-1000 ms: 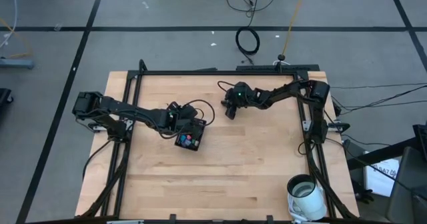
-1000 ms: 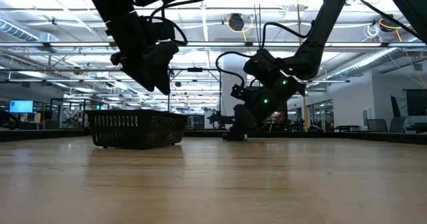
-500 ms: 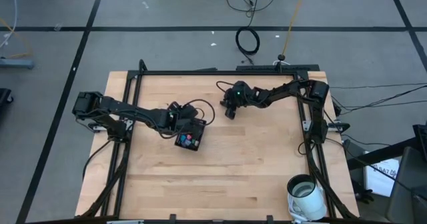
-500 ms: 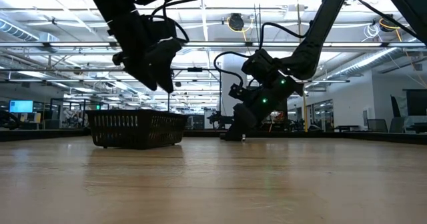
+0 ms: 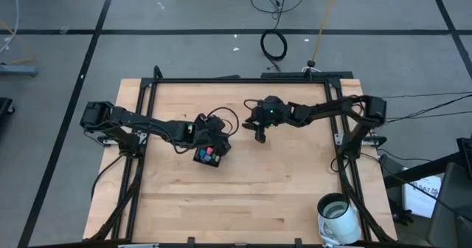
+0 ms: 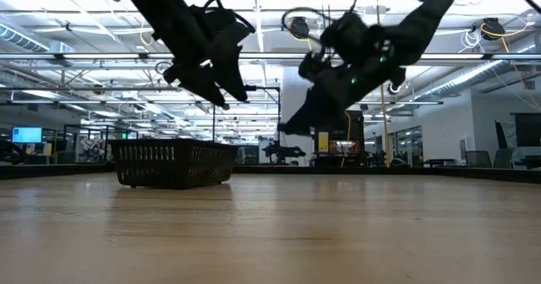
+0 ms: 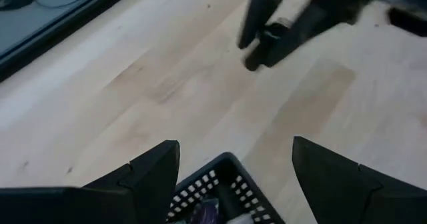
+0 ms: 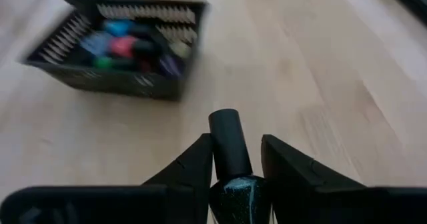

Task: Pick & Place Nail Polish
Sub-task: Put the dark green nail polish into the basket

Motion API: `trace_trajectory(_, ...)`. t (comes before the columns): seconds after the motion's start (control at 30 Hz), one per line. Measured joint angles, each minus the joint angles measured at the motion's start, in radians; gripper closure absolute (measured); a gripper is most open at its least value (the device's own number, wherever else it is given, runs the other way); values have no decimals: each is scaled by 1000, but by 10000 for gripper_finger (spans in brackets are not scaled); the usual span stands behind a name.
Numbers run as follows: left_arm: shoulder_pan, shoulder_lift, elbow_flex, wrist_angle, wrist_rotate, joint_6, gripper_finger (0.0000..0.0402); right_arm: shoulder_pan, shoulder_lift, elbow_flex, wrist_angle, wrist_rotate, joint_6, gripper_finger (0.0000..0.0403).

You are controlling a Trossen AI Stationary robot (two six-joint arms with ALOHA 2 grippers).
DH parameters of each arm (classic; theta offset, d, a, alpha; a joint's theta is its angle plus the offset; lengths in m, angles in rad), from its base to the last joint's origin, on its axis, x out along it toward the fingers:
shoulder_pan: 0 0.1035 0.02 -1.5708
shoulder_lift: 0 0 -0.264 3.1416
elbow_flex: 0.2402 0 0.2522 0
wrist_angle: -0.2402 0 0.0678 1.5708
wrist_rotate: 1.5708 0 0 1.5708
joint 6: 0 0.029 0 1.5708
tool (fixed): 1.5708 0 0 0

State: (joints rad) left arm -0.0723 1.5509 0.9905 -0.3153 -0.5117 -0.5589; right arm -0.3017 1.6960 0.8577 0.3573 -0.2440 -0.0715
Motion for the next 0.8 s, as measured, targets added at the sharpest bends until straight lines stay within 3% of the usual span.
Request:
trace_trajectory(0.23, 4, 0, 0, 104, 24, 1, 123, 118, -123, -1, -2, 7, -43, 301)
trace_trajectory(0.47, 5, -14, 0, 144, 62, 63, 123, 192, -168, 0, 21, 9, -38, 301)
trace_trajectory(0.63, 17, -76, 0, 65, -15, 67, 124, 247, -153, 0, 45, 12, -23, 301)
trace_trajectory(0.8, 27, -152, 1, -32, -102, 66, 124, 284, -99, 0, 188, 11, 14, 301)
